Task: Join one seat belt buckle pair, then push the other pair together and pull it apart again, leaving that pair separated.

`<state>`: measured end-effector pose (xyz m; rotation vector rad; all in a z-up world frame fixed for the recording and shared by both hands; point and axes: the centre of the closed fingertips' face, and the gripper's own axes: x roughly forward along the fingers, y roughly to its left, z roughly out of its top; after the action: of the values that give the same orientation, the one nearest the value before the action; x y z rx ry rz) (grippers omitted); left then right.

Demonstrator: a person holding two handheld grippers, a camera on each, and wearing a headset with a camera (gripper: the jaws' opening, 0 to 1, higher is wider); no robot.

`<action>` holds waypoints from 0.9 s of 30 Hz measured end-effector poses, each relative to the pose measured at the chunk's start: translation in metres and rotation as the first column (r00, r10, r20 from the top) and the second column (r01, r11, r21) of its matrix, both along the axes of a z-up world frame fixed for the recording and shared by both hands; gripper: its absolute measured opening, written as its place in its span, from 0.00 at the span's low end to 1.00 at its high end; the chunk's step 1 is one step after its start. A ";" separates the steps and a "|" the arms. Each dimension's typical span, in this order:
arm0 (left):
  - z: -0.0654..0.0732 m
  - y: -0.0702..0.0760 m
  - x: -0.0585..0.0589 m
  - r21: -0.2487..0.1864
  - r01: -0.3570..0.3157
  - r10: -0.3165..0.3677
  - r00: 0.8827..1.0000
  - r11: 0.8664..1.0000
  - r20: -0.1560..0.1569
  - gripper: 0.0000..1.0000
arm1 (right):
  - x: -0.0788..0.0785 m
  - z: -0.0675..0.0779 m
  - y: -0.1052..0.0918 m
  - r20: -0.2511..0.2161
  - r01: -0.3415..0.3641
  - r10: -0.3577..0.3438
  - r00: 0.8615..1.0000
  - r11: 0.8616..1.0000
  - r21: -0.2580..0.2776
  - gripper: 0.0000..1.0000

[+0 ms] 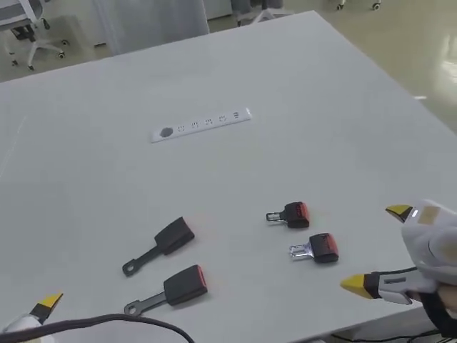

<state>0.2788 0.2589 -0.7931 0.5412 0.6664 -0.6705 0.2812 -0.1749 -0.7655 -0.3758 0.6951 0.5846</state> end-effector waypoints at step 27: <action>0.000 -0.002 -0.001 0.003 0.011 -0.011 1.000 1.000 0.003 1.00 | -0.003 -0.003 0.001 0.002 -0.004 0.004 1.000 1.000 -0.005 0.93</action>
<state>0.2781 0.2571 -0.7932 0.5492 0.6620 -0.6784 0.2784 -0.1737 -0.7683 -0.3819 0.6943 0.5863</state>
